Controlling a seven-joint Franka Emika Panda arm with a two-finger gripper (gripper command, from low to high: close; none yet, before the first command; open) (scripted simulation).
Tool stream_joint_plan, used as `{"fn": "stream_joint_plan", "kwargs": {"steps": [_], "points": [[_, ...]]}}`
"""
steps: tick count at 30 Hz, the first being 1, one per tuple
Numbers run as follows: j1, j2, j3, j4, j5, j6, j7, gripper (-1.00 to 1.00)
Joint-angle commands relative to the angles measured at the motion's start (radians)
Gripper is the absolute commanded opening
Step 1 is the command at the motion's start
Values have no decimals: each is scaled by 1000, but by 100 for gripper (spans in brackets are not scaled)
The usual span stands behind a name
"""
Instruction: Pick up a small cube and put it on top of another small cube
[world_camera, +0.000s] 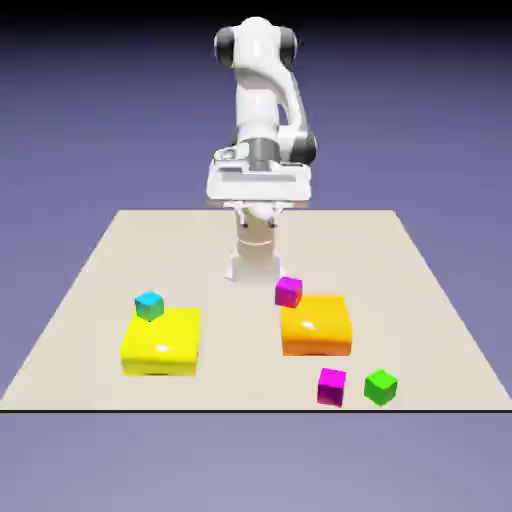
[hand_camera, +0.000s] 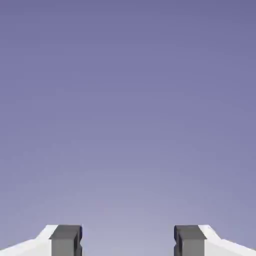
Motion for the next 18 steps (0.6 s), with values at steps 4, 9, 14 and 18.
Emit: {"fn": "stream_joint_plan", "kwargs": {"steps": [4,9,14,18], "points": [[2,145,61,123,-49,-123,18,0],[5,326,138,277,-110,-276,41,0],[8,507,214,431,-172,-430,63,0],[10,652,275,554,-221,-552,81,0]]}}
